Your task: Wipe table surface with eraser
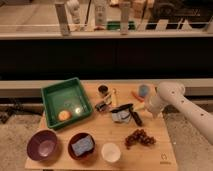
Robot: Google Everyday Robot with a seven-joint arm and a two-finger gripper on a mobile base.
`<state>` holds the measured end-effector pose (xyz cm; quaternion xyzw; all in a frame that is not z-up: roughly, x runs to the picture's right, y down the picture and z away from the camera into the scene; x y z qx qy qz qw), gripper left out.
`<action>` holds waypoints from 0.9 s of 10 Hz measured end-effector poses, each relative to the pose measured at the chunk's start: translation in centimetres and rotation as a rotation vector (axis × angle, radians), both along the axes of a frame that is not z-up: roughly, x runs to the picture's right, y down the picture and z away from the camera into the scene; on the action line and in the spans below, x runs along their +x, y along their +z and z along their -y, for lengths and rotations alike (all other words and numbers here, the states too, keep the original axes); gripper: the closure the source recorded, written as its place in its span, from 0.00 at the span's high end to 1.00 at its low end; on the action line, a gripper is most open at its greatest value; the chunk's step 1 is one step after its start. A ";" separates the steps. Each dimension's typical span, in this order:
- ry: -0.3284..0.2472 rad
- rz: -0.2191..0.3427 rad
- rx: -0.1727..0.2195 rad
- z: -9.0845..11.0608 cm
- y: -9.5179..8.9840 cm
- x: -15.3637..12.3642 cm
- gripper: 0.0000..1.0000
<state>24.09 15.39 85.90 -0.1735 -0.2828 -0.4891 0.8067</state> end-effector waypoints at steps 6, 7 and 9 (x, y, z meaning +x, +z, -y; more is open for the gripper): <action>-0.054 -0.064 0.063 -1.0 1.8 -1.1 0.53; -0.053 -0.076 0.068 -0.9 1.9 -1.2 0.42; -0.040 -0.097 0.075 -0.7 2.1 -1.0 0.22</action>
